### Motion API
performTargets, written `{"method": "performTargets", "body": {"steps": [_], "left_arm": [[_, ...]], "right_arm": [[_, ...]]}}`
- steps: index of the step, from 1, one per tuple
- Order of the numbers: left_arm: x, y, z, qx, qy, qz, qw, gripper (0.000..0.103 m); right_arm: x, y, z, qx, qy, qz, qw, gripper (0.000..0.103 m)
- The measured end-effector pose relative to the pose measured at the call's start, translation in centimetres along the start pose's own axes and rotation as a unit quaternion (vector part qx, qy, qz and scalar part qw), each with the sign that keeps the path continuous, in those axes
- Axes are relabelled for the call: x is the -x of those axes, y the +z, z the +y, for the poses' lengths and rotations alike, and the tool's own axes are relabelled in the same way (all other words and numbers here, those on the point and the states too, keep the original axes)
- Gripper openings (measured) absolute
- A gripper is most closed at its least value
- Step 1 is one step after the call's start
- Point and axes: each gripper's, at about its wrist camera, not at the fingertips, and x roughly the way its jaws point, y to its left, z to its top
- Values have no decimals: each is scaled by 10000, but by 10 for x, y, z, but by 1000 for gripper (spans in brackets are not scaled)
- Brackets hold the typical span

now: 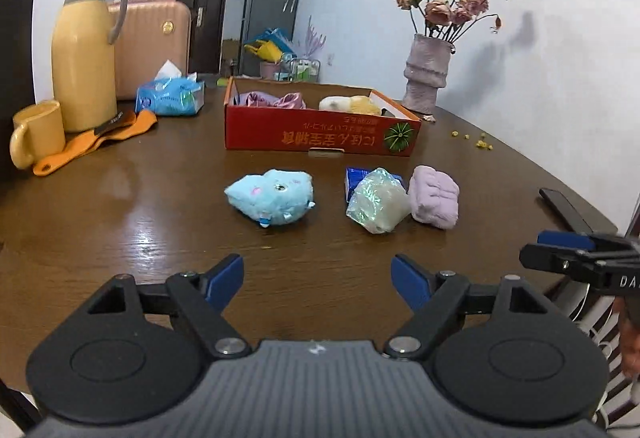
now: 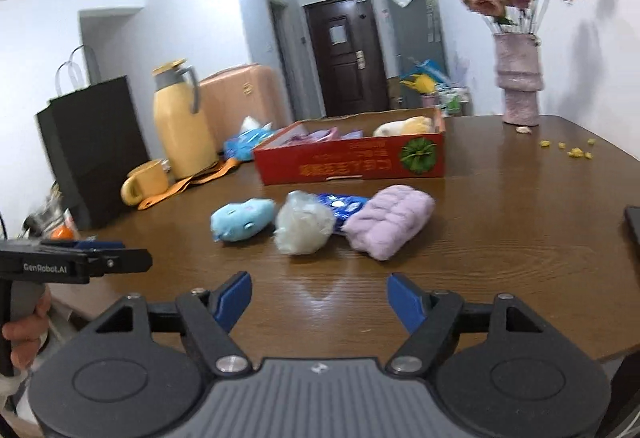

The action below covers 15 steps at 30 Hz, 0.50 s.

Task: Organize soft objects
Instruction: 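Grasp the lavender fluffy towel with the right gripper and lift it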

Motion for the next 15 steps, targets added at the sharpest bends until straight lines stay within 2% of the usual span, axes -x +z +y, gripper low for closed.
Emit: {"method": "performTargets", "body": {"steps": [5, 6, 7, 11, 15], "left_arm": [[-22, 3, -3, -37, -66, 171, 9998, 83], [-31, 5, -4, -15, -114, 259, 9996, 83], [-40, 7, -5, 23, -121, 373, 9992, 82], [-64, 16, -12, -42, -78, 509, 9987, 83], [-72, 18, -14, -10, -100, 554, 9984, 83]], "right_arm": [[-25, -5, -7, -121, -437, -15, 9990, 74], [-34, -2, -10, -171, -499, -35, 9986, 76], [-46, 2, -12, -219, -588, -75, 9980, 82], [-97, 27, -17, -178, -1002, -33, 9948, 83], [-135, 32, -19, -64, -1242, 198, 9920, 69]]}}
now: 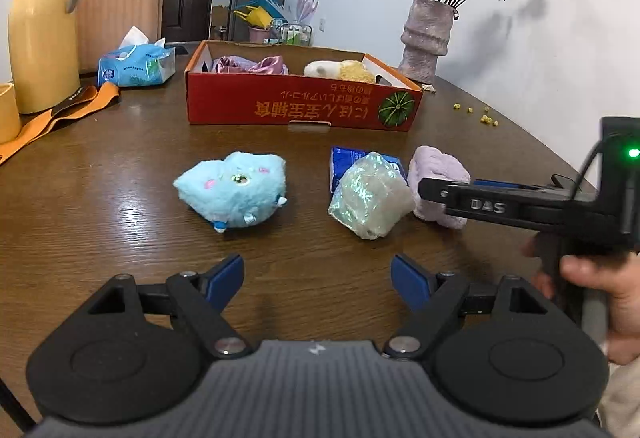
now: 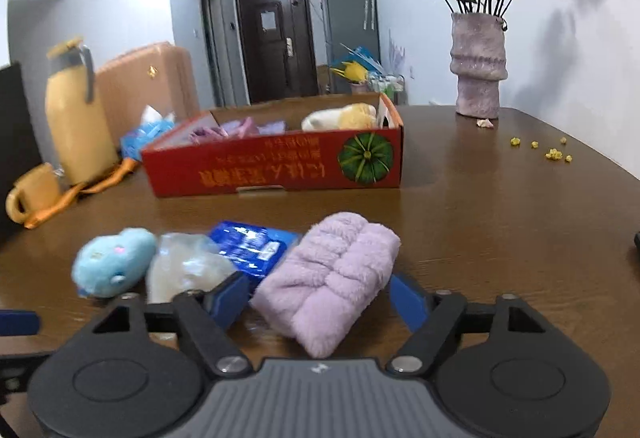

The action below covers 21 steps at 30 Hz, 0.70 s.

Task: Organize soft objects
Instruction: 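Grasp the lavender fluffy towel with the right gripper and lift it, then hold the towel with the right gripper while the left gripper grasps its other end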

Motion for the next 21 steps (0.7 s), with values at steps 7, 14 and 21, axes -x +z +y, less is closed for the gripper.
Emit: {"method": "performTargets", "body": {"steps": [7, 14, 21], "left_arm": [[-17, -7, 9, 62, 133, 343, 9993, 82], [-12, -2, 4, 155, -74, 164, 9997, 83], [-12, 12, 5, 611, -516, -126, 9967, 81]], "right_arm": [[20, -16, -31, -213, 385, -54, 9990, 23], [83, -60, -14, 753, 1841, 154, 9799, 24], [87, -69, 34, 1314, 2552, 162, 9578, 24]]}}
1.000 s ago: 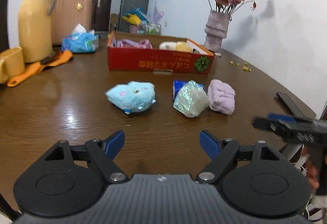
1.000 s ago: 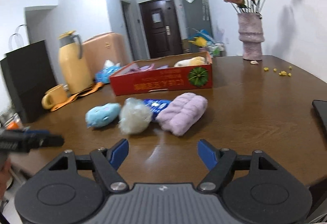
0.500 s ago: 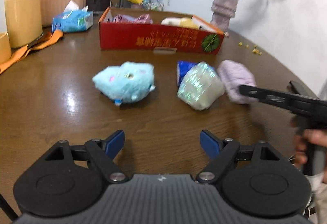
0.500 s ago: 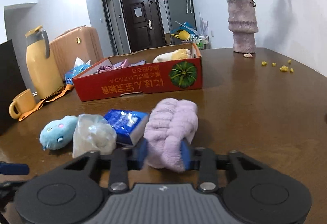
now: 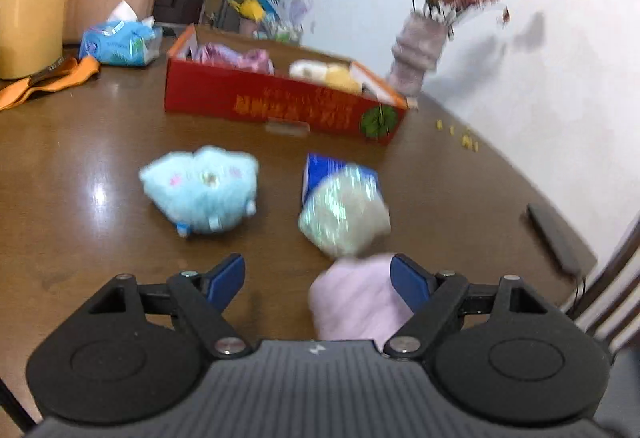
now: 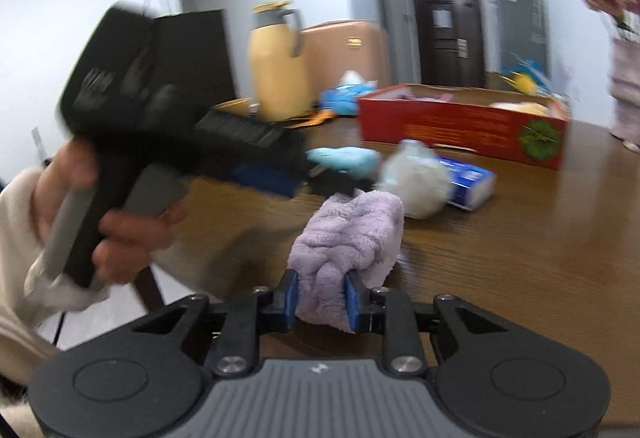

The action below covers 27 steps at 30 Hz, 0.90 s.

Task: Organize soft objects
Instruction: 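Hold the towel with the right gripper while the left gripper grasps its other end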

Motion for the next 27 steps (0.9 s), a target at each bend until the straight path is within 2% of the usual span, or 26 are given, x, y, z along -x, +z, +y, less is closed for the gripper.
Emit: {"method": "performTargets", "body": {"steps": [1, 3, 5, 6, 7, 9, 11, 13, 16, 17, 19, 21, 23, 25, 27], "left_arm": [[-2, 5, 2, 35, -13, -75, 10000, 78], [-10, 10, 5, 53, -82, -36, 9999, 67], [-21, 12, 7, -14, -110, 209, 9997, 44], [-25, 10, 7, -61, -119, 341, 9993, 38], [-29, 7, 7, -115, -141, 430, 9989, 30], [-26, 0, 8, -157, -112, 400, 9990, 28], [-18, -5, 12, -145, -49, 253, 9996, 25], [-10, -9, 19, -16, 96, 166, 9998, 25], [-1, -17, 31, 351, 241, 126, 9990, 26], [4, -20, 34, 468, 282, 61, 9985, 27], [14, -22, 39, 626, 333, -85, 9974, 33], [27, -18, 44, 753, 173, -209, 9968, 44], [37, -15, 45, 831, -79, -272, 9961, 66], [38, -16, 39, 847, -258, -195, 9959, 71], [30, -22, 29, 824, -242, -34, 9963, 69]], "right_arm": [[-4, 2, 2, 41, 97, 32, 9999, 25], [-10, 4, 5, 130, 175, 74, 9997, 26], [-13, 7, 5, 194, 220, 102, 9995, 27], [-13, 8, 4, 223, 220, 109, 9994, 28], [-13, 10, 2, 229, 174, 112, 9995, 34], [-11, 8, -4, 162, 32, 103, 9998, 44], [-7, 7, -11, -25, -196, 37, 9998, 46], [-4, 8, -20, -223, -493, -54, 9985, 46], [-2, 9, -34, -453, -1160, -177, 9921, 48], [-1, 10, -38, -548, -1206, -196, 9910, 48], [4, 12, -45, -815, -1026, -317, 9909, 48], [8, 15, -50, -1157, -825, -439, 9889, 48], [7, 20, -53, -1405, -717, -487, 9863, 48], [-2, 26, -58, -1520, -679, -490, 9848, 48], [-19, 29, -65, -1698, -727, -461, 9817, 48]]}}
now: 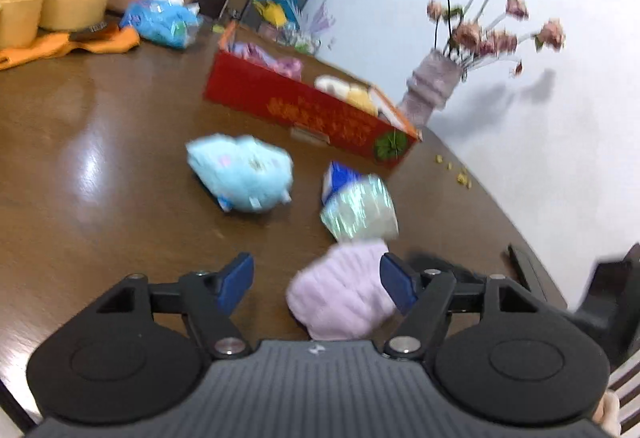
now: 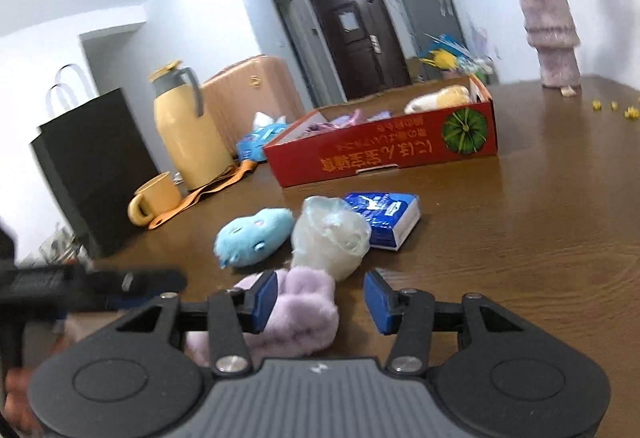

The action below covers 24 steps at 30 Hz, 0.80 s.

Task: Organize soft objects
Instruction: 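Hold the towel with the right gripper while the left gripper grasps its other end, then carry the towel with both grippers into the red box and open them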

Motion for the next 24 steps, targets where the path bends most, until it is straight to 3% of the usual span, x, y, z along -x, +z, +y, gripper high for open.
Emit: {"method": "performTargets", "body": {"steps": [2, 5, 7, 13, 16, 20, 24], "left_arm": [[-14, -7, -2, 106, 117, 246, 9996, 52], [-20, -10, 6, 411, -86, 320, 9986, 39], [-20, -11, 12, 495, -162, 294, 9982, 33], [-19, -11, 15, 343, -329, 232, 9986, 25], [-11, -1, 9, 52, -497, 94, 9987, 23], [-3, 46, 5, -83, -878, -305, 9956, 23], [-30, 126, -5, -418, -1068, -559, 9918, 23]], "right_arm": [[-16, 0, -2, -193, -124, 115, 9997, 48], [-24, -6, 2, -237, -88, 215, 9994, 47], [-21, -11, 4, -282, -22, 271, 9992, 40], [-16, -20, 6, -651, 39, 352, 9972, 16], [-12, -12, 20, -340, -41, 363, 9988, 13], [2, 26, 26, -338, 277, -72, 9990, 13], [-17, 102, 18, -299, 489, -581, 9967, 13]]}}
